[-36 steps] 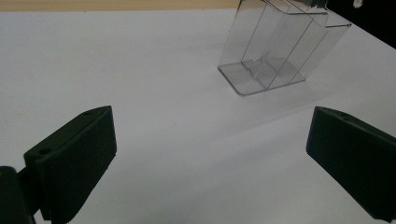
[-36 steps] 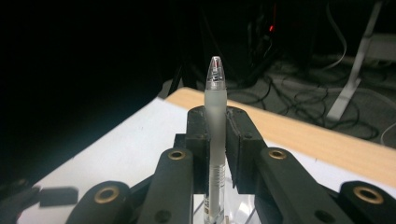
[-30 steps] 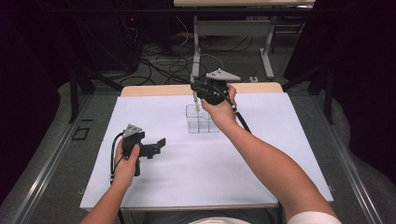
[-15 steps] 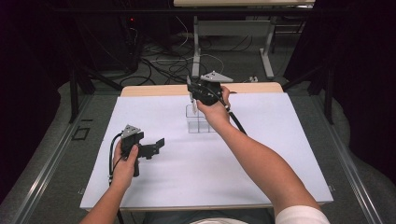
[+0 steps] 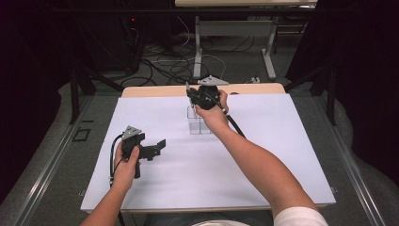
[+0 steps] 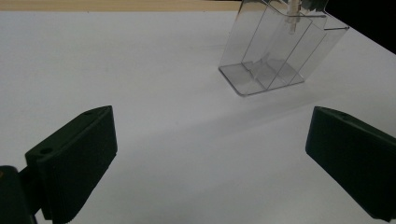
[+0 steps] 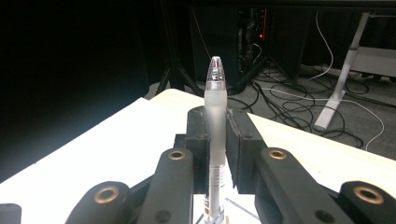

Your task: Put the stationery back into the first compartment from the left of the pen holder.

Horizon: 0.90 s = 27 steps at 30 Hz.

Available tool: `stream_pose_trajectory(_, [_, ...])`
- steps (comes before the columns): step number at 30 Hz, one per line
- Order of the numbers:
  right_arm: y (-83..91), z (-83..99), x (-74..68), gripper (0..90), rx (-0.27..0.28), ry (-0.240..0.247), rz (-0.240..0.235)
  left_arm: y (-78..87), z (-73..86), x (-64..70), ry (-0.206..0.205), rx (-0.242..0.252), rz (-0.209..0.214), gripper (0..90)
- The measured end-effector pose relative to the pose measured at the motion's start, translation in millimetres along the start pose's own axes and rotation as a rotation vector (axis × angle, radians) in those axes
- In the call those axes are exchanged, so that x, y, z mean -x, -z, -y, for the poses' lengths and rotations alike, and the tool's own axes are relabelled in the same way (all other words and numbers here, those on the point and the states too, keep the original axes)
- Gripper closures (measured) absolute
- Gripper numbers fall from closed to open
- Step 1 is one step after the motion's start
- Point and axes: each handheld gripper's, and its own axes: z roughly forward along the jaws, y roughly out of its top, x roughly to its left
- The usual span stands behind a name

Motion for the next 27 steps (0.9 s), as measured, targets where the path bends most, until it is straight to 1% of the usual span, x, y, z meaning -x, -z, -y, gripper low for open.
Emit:
stream_pose_trajectory(3, [-0.4,1.7,-1.3,80.4,-0.018,0.004,0.001,0.0,0.0,0.3,-0.003,-0.001,0.0,2.1])
stream_pose_trajectory(5, [-1.2,3.0,-1.7,80.3,-0.022,0.017,0.004,-0.4,0.2,0.4,-0.003,0.001,0.002,2.1])
stream_pose_trajectory(7, [-1.9,3.8,-1.8,80.4,-0.029,0.019,0.004,-0.3,0.1,0.4,-0.003,0.002,0.0,2.1])
stream_pose_trajectory(11, [-2.7,4.7,-0.8,80.3,-0.042,0.015,0.007,-0.5,0.2,0.2,-0.001,0.002,0.001,2.1])
stream_pose_trajectory(15, [-3.3,6.0,-0.1,80.2,-0.059,0.021,0.007,-0.5,0.2,0.4,-0.003,0.002,0.001,2.1])
stream_pose_trajectory(19, [-2.5,6.0,0.4,79.7,-0.076,0.016,0.0,-0.6,0.3,0.8,-0.003,0.0,0.002,2.1])
stream_pose_trajectory(20, [-1.6,5.6,0.6,79.1,-0.097,0.014,0.0,-0.7,0.3,0.8,-0.005,-0.002,0.003,2.1])
stream_pose_trajectory(21, [-1.3,5.9,0.7,77.9,-0.103,0.012,-0.002,-0.7,0.3,1.0,-0.005,-0.003,0.003,2.1])
stream_pose_trajectory(23, [-1.2,6.7,1.0,74.8,-0.1,0.012,-0.011,-0.9,0.1,1.2,-0.007,-0.006,0.003,2.1])
stream_pose_trajectory(25, [0.4,7.7,1.0,72.0,-0.089,0.014,-0.011,-1.3,0.3,1.3,-0.01,-0.006,0.003,2.1])
stream_pose_trajectory(27, [2.4,8.4,1.4,69.5,-0.092,0.01,-0.01,-1.7,0.4,1.4,-0.01,-0.008,0.003,2.1])
